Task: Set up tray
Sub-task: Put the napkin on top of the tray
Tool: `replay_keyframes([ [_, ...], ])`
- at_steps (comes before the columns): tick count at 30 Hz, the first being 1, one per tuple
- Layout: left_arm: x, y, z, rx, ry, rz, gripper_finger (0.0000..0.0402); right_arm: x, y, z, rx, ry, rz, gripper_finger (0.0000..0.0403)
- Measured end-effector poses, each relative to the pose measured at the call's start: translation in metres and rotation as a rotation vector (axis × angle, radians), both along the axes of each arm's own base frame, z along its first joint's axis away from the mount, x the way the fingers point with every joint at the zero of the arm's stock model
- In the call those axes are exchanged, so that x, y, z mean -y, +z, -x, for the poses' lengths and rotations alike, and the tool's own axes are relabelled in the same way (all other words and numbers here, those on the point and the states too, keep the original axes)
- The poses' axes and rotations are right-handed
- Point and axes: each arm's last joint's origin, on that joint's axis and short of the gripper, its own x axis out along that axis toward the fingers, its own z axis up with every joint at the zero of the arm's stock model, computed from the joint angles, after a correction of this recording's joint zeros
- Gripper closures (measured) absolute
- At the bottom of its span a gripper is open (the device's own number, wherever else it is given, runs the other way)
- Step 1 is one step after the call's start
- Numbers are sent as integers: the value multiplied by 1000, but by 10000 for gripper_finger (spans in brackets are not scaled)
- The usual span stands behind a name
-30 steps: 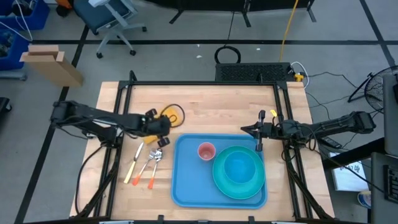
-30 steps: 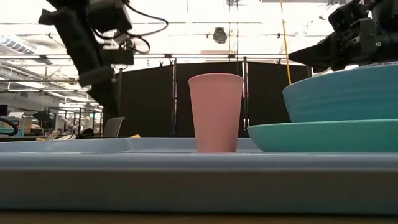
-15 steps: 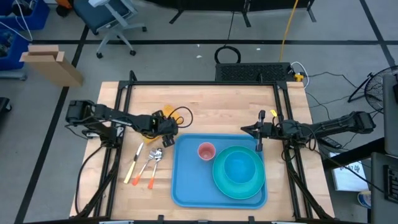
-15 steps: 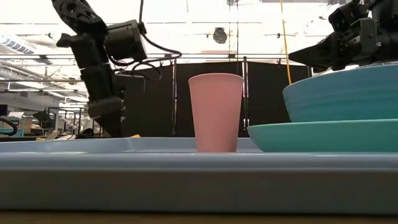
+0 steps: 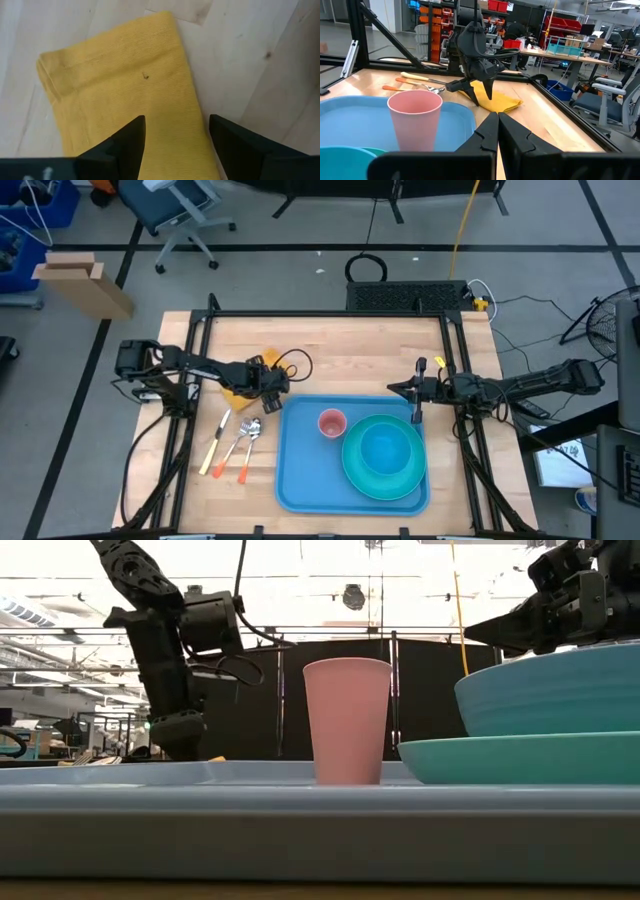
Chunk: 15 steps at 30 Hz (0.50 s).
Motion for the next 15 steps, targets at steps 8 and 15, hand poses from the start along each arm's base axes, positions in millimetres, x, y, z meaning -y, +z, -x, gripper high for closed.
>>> replay_keyframes([
  [8,-4,-6,0,-16,16,17,243,0,0,0,-1,0,0,403],
  [15,-5,-8,0,-18,12,45,388,0,0,0,-1,0,0,403],
])
